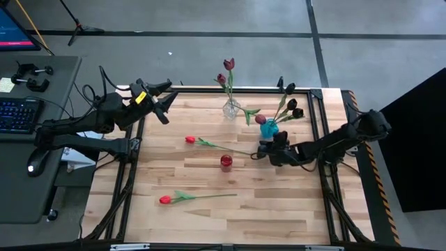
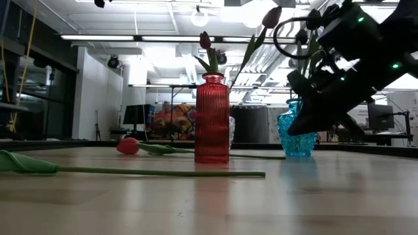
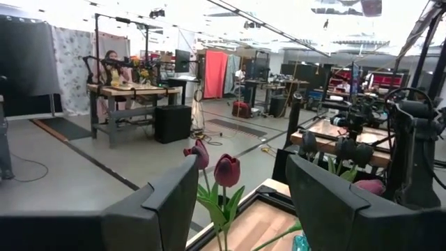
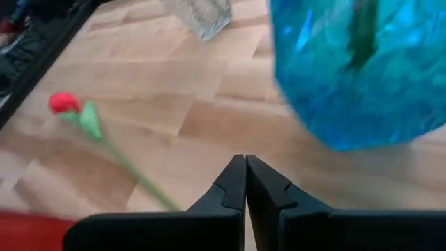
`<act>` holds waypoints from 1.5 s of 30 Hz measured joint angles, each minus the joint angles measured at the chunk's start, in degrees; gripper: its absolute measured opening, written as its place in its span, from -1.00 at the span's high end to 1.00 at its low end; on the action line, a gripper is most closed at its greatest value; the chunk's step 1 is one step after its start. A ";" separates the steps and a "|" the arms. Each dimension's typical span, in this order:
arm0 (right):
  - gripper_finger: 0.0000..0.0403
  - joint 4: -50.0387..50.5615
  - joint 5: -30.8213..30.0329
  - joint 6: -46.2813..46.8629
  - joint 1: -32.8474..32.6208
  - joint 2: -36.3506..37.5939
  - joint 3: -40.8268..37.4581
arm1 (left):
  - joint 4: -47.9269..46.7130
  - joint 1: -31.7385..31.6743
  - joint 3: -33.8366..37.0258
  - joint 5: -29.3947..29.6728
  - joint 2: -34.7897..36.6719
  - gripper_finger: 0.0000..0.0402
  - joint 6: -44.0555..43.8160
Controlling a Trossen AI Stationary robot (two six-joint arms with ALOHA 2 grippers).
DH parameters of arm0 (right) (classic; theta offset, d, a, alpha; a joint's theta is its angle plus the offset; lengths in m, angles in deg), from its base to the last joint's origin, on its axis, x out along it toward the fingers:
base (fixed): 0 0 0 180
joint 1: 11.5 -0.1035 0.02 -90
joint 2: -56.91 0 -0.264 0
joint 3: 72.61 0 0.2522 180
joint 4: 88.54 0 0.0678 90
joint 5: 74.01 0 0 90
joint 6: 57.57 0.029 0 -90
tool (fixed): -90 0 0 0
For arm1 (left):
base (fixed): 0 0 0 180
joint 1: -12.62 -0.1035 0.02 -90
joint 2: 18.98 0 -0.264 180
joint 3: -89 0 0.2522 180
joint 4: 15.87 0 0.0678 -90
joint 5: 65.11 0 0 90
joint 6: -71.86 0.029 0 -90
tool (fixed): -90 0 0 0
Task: Sort flowers into vase by color
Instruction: Adjust the blue vase, then adjust the dark red flower
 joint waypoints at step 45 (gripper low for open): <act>1.00 -11.44 34.69 -46.63 18.57 18.16 8.20 | -0.48 0.02 0.00 1.09 -0.02 -0.03 1.56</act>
